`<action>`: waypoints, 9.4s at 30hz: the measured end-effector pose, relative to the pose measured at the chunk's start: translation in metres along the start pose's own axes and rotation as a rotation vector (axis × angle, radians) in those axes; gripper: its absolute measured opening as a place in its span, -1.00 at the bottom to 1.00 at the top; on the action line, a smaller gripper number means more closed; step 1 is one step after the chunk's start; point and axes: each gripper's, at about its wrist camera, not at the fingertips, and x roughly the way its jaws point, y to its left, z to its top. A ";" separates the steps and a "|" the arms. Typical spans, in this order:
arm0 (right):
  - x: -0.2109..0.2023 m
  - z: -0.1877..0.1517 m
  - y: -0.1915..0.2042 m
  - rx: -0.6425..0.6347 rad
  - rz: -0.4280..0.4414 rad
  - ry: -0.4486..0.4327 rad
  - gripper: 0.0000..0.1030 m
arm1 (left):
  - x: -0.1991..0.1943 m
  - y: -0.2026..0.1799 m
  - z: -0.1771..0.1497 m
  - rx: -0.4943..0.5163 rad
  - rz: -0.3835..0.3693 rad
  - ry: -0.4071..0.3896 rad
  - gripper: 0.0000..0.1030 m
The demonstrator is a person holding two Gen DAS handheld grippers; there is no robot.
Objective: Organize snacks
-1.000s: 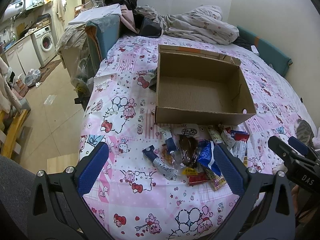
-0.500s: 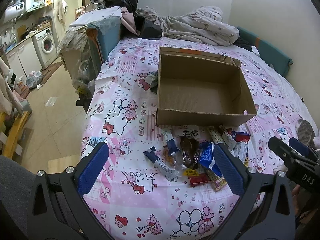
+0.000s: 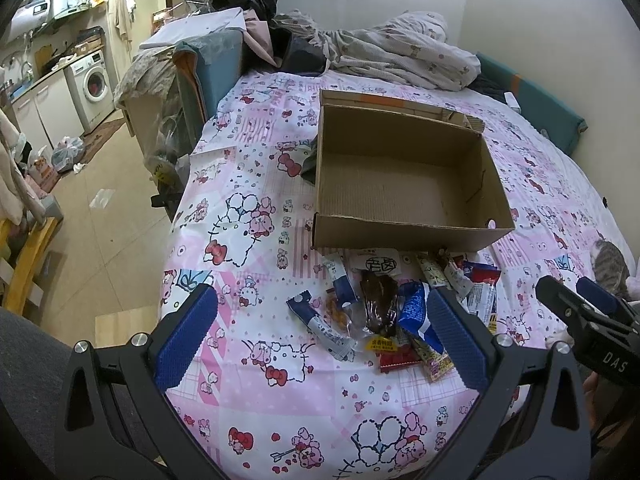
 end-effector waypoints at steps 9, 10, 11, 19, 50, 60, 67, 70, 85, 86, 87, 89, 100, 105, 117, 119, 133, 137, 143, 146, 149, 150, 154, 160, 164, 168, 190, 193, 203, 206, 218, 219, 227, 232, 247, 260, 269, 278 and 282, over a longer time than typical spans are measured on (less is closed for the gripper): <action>0.001 0.000 0.000 0.001 0.000 0.004 1.00 | 0.002 0.000 -0.001 -0.009 0.001 0.005 1.00; 0.001 0.000 0.000 0.001 0.001 0.004 1.00 | 0.002 0.000 -0.001 -0.009 0.002 0.006 1.00; 0.001 0.000 0.000 0.001 0.001 0.003 1.00 | 0.003 0.000 -0.001 -0.008 0.002 0.007 1.00; 0.000 -0.001 -0.001 0.010 -0.003 0.007 1.00 | 0.003 -0.001 -0.001 -0.011 0.001 0.012 0.99; 0.057 0.032 -0.068 0.207 -0.024 0.233 0.99 | 0.160 0.048 -0.035 -0.496 0.027 0.624 -0.16; 0.084 0.024 -0.089 0.331 0.058 0.396 0.17 | 0.144 0.035 -0.039 -0.344 0.098 0.597 -0.74; 0.117 0.008 -0.079 0.372 0.129 0.555 -0.09 | 0.108 0.029 -0.021 -0.292 0.088 0.517 -0.74; 0.130 0.007 -0.068 0.326 0.092 0.578 -0.09 | 0.103 0.029 -0.021 -0.298 0.079 0.509 -0.74; 0.142 -0.005 -0.053 0.201 -0.011 0.595 -0.68 | 0.100 0.023 -0.020 -0.292 0.056 0.486 -0.74; 0.134 -0.002 -0.054 0.202 0.004 0.580 -0.68 | 0.098 0.023 -0.018 -0.292 0.057 0.477 -0.74; 0.128 -0.001 -0.054 0.200 0.010 0.571 -0.68 | 0.094 0.024 -0.016 -0.290 0.057 0.462 -0.74; 0.110 0.008 -0.055 0.198 0.049 0.523 -0.69 | 0.087 0.022 -0.010 -0.275 0.050 0.436 -0.74; 0.076 0.078 -0.029 0.117 0.244 0.328 -0.69 | 0.059 0.004 0.057 -0.141 -0.038 0.311 -0.74; 0.092 0.110 -0.014 0.078 0.261 0.289 -0.69 | 0.065 0.003 0.086 -0.102 -0.032 0.282 -0.74; 0.134 0.135 0.009 0.008 0.234 0.297 -0.69 | 0.113 -0.018 0.126 -0.028 -0.034 0.279 -0.74; 0.146 0.137 0.009 0.018 0.226 0.315 -0.69 | 0.123 -0.024 0.128 -0.015 -0.035 0.281 -0.74; 0.202 0.120 -0.001 0.022 0.202 0.374 -0.68 | 0.183 -0.035 0.110 -0.010 -0.105 0.319 -0.72; 0.213 0.113 -0.002 0.027 0.201 0.405 -0.68 | 0.187 -0.039 0.104 0.000 -0.104 0.322 -0.72; 0.216 0.112 -0.003 0.054 0.216 0.417 -0.61 | 0.188 -0.040 0.102 -0.012 -0.128 0.339 -0.71; 0.217 0.112 -0.004 0.062 0.225 0.414 -0.61 | 0.187 -0.040 0.102 -0.019 -0.125 0.341 -0.67; 0.217 0.114 -0.006 0.079 0.231 0.418 -0.60 | 0.187 -0.041 0.101 -0.027 -0.128 0.349 -0.43; 0.217 0.114 -0.007 0.083 0.230 0.420 -0.60 | 0.186 -0.042 0.101 -0.030 -0.128 0.348 -0.35; 0.213 0.115 -0.008 0.072 0.212 0.408 -0.09 | 0.180 -0.047 0.103 -0.015 -0.124 0.333 0.24; 0.196 0.129 -0.011 0.073 0.201 0.330 0.30 | 0.170 -0.047 0.109 -0.021 -0.123 0.298 0.41; 0.185 0.137 -0.017 0.092 0.172 0.299 0.32 | 0.165 -0.042 0.113 -0.036 -0.119 0.289 0.41; 0.173 0.141 -0.024 0.128 0.187 0.297 0.33 | 0.156 -0.033 0.114 -0.064 -0.120 0.275 0.41; 0.118 0.068 -0.067 0.288 0.146 0.385 0.51 | 0.139 0.025 0.046 -0.256 -0.047 0.429 0.33; 0.114 0.056 -0.075 0.306 0.139 0.401 0.51 | 0.151 0.020 0.037 -0.240 -0.047 0.463 0.16; 0.105 0.041 -0.102 0.367 0.106 0.411 0.51 | 0.189 -0.004 0.015 -0.178 -0.055 0.553 -0.81; 0.107 0.042 -0.104 0.378 0.101 0.414 0.51 | 0.178 -0.003 0.021 -0.173 -0.074 0.547 -0.82; 0.127 0.040 -0.075 0.340 0.202 0.471 0.25 | 0.109 0.011 0.015 -0.183 -0.090 0.519 -0.82; 0.130 0.041 -0.067 0.318 0.208 0.476 0.20 | 0.106 0.014 0.014 -0.186 -0.091 0.513 -0.82; 0.167 0.041 -0.029 0.179 0.150 0.522 -0.02 | 0.100 0.028 0.011 -0.246 -0.083 0.494 -0.82; 0.184 0.035 -0.022 0.120 0.093 0.554 -0.47 | 0.101 0.024 0.013 -0.228 -0.076 0.475 -0.82; 0.116 0.027 -0.033 0.125 0.231 0.499 -0.66 | 0.102 0.018 0.014 -0.191 -0.042 0.454 -0.82; 0.090 0.023 -0.021 0.132 0.322 0.436 -0.66 | 0.099 0.020 0.014 -0.122 0.038 0.388 -0.82; 0.063 0.049 -0.028 0.163 0.381 0.281 -0.66 | 0.087 0.023 0.037 -0.128 0.027 0.293 -0.82; 0.048 0.081 -0.053 0.242 0.374 0.120 -0.66 | 0.066 0.017 0.088 -0.129 -0.015 0.179 -0.82; 0.055 0.092 -0.061 0.269 0.348 0.107 -0.66 | 0.069 0.006 0.114 -0.082 -0.023 0.143 -0.82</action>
